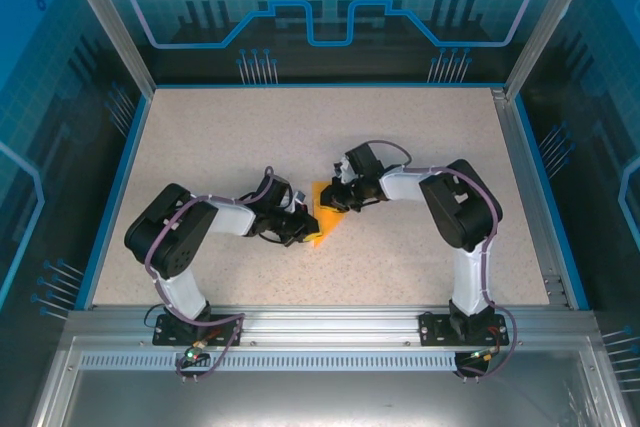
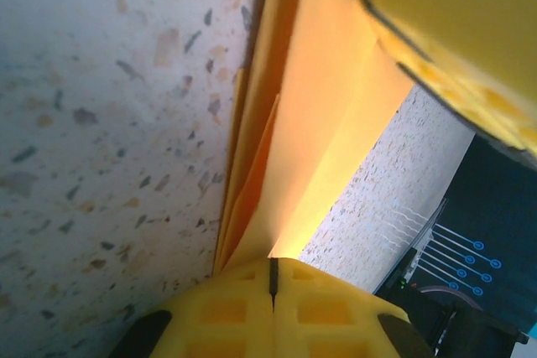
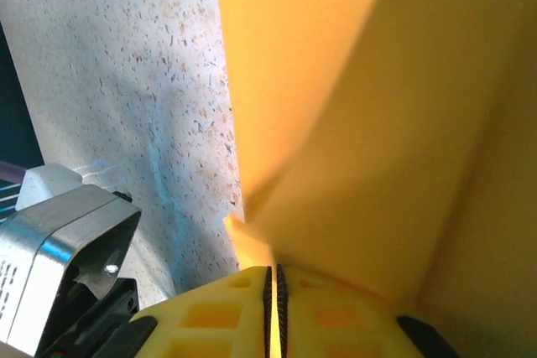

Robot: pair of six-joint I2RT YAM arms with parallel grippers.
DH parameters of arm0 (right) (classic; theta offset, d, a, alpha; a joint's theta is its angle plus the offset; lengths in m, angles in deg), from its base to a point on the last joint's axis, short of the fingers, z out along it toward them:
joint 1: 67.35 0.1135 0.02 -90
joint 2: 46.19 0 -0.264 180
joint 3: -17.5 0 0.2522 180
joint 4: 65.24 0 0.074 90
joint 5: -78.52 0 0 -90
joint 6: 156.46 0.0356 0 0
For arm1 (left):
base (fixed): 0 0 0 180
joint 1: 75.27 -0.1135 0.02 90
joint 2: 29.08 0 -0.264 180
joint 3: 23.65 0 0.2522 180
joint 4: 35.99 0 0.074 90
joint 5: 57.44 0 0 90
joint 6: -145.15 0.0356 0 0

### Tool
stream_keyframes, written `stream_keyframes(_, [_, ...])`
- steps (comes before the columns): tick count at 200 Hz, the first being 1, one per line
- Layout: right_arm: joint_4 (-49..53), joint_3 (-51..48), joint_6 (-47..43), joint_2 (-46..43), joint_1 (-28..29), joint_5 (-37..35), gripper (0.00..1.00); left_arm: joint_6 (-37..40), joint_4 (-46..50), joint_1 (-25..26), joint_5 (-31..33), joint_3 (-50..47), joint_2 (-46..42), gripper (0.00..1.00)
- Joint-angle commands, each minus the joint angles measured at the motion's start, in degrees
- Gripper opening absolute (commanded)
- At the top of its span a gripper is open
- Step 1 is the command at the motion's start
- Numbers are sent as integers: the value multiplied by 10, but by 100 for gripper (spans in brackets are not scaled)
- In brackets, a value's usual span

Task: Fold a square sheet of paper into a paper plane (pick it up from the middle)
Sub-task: Fourth fold the wing at the center of the table.

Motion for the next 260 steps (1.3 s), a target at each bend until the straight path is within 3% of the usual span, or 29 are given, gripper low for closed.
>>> stream_keyframes(1, [14, 9, -33, -37, -7, -6, 9, 8, 125, 4, 60, -25, 42, 2])
stream_keyframes(44, [2, 2, -49, -22, 20, 20, 5, 12, 131, 4, 62, -21, 44, 1])
stream_keyframes(75, [5, -7, -47, 3, 29, -14, 4, 12, 135, 3, 63, -20, 42, 0])
stream_keyframes(260, [-29, 38, -54, 69, -64, -12, 9, 56, 166, 4, 78, -44, 39, 0])
